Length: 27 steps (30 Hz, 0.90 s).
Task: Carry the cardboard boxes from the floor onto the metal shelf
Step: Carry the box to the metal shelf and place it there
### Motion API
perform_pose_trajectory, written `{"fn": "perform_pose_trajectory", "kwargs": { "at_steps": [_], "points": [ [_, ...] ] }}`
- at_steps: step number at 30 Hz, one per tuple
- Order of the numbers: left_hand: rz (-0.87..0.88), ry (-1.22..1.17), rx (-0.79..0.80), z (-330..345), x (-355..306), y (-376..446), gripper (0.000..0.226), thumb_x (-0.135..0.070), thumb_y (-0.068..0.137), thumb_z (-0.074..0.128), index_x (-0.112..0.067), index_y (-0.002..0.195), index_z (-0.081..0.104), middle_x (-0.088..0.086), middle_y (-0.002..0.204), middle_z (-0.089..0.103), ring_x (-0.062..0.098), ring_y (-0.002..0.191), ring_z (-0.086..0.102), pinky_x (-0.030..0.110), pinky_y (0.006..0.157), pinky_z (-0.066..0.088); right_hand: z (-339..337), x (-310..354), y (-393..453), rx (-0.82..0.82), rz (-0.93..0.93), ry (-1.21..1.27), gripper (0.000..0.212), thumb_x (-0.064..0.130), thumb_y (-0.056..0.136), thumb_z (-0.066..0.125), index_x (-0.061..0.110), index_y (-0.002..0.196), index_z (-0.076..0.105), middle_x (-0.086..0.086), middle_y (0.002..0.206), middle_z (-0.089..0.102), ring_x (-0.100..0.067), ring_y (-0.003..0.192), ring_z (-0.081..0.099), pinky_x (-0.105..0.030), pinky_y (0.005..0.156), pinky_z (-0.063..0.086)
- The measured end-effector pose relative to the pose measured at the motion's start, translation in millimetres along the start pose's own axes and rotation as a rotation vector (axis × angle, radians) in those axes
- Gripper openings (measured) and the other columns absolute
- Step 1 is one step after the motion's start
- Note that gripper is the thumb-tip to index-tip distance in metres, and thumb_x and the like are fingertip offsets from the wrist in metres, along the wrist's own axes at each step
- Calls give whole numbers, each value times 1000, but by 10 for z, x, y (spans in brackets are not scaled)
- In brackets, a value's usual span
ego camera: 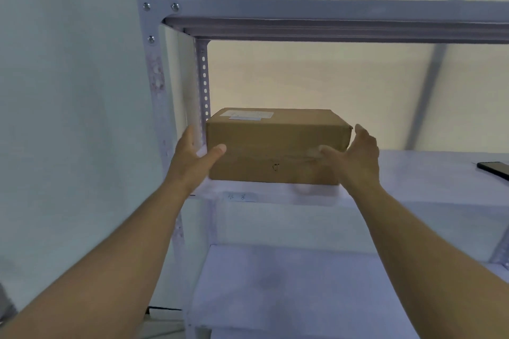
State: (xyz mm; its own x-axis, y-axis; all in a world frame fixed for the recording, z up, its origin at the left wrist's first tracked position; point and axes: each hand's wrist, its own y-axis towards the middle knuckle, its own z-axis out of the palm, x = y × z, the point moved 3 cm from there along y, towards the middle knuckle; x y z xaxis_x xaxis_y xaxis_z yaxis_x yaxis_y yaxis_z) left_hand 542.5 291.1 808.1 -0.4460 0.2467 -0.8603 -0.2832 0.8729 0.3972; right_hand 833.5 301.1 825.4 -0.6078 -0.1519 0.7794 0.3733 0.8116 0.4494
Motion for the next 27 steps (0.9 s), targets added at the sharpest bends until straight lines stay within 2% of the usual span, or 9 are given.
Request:
{"fn": "perform_pose_trajectory", "kwargs": {
  "at_steps": [4,7,9,16,20,24,27],
  "points": [
    [-7,-61,-127,-215,15,-416,75,-39,83,64,-24,146,26,-1,154,32,13,137,36,25,102,32,198,235,-469,44,-54,85,61,43,72,61,13,124,50,-3,122,56,-24,115,53,-42,92,46],
    [-37,-73,-198,-431,113,-745,70,-34,85,62,-21,145,28,0,152,35,14,134,41,24,99,34,506,369,-854,199,-89,159,48,39,78,61,12,117,55,-1,114,57,-20,108,55,-34,85,44],
    [-79,-68,-247,-628,221,-951,69,-34,86,62,-21,145,29,0,151,36,13,132,42,22,96,34,733,438,-1087,297,-105,177,43,39,79,60,13,113,57,-2,115,57,-20,107,56,-34,85,44],
    [-226,-38,-433,-1532,701,-1636,65,-41,86,58,-22,143,33,-3,148,38,7,125,40,22,95,32,1520,802,-1893,608,-130,242,39,45,83,52,11,101,60,-6,115,62,-22,102,58,-34,82,43],
    [-336,-46,-561,-2076,1053,-2025,66,-43,85,58,-20,142,34,-2,148,39,10,127,41,32,106,36,1968,1143,-2469,766,-187,262,34,49,85,49,16,91,56,-8,110,64,-22,98,59,-31,77,40],
    [-391,-5,-673,-2588,1372,-2393,57,-31,90,56,-12,140,37,-15,132,49,-3,115,46,11,88,36,2432,1492,-3119,908,-248,264,35,52,83,48,18,89,55,-8,109,63,-22,94,58,-37,83,45],
    [-474,61,-753,-3044,1642,-2669,65,-38,88,56,-15,144,33,2,150,40,11,132,41,20,98,31,2791,1758,-3642,1020,-278,271,32,53,82,48,21,80,52,-7,104,62,-21,86,56,-39,82,45]
  ]
}}
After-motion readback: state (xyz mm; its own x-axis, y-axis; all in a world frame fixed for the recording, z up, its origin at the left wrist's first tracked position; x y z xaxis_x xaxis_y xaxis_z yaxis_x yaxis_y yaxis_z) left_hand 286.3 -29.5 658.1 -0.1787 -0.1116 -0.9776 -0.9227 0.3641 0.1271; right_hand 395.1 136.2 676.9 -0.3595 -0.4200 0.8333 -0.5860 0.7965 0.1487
